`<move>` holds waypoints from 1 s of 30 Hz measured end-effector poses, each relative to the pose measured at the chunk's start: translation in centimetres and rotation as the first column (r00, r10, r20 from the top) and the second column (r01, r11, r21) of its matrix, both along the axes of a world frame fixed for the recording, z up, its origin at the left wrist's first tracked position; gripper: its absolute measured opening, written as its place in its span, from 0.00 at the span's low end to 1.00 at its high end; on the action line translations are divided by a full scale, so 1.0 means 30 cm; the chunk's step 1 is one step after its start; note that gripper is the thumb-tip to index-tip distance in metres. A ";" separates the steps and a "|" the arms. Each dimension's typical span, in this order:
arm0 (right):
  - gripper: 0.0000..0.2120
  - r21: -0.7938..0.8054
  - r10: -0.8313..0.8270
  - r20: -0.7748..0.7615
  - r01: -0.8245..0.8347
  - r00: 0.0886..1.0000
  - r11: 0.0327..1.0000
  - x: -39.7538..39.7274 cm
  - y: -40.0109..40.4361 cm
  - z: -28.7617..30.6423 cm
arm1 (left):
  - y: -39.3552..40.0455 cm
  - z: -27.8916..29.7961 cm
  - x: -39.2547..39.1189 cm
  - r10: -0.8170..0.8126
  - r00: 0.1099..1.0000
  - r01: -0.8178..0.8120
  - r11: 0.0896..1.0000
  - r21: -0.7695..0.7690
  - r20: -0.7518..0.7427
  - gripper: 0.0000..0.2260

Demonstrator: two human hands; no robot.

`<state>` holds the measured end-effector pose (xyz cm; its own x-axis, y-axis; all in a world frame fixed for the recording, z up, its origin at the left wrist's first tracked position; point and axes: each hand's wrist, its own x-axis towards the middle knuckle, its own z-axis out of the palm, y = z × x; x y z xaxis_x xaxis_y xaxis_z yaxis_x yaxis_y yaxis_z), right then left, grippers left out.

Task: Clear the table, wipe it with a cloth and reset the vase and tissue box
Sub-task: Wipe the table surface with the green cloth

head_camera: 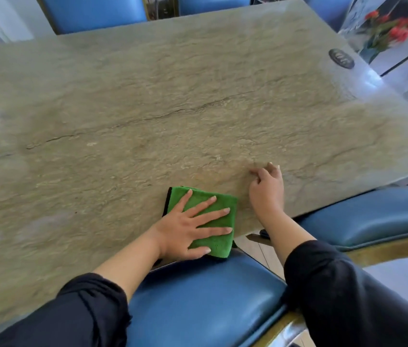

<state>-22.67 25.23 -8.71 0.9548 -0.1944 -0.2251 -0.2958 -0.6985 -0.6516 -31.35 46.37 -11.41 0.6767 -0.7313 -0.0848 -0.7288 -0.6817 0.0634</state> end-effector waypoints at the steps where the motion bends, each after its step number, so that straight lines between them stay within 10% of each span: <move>1: 0.17 -0.017 -0.027 -0.015 0.027 1.000 1.000 -0.004 -0.004 -0.001 | 0.034 0.003 0.016 0.004 1.000 -0.004 1.000 0.003 -0.014 0.27; 8: 0.20 0.063 -0.151 -0.028 0.152 0.988 0.986 0.008 -0.065 0.025 | -0.149 0.028 0.240 0.536 0.837 -0.533 0.844 0.055 -0.113 0.24; 18: 0.21 0.120 -0.186 -0.045 0.190 0.982 0.974 -0.026 -0.073 0.037 | -0.102 0.001 0.048 -0.091 0.996 0.090 0.996 -0.022 -0.025 0.27; 26: 0.22 0.124 -0.313 -0.092 0.322 0.945 0.938 -0.060 -0.105 0.054 | -0.240 0.024 0.255 0.522 0.844 -0.519 0.853 0.063 -0.118 0.25; 30: 0.22 0.104 -0.367 -0.043 0.370 0.929 0.923 -0.074 -0.137 0.069 | -0.369 0.012 0.232 0.417 0.904 -0.416 0.909 0.033 -0.099 0.25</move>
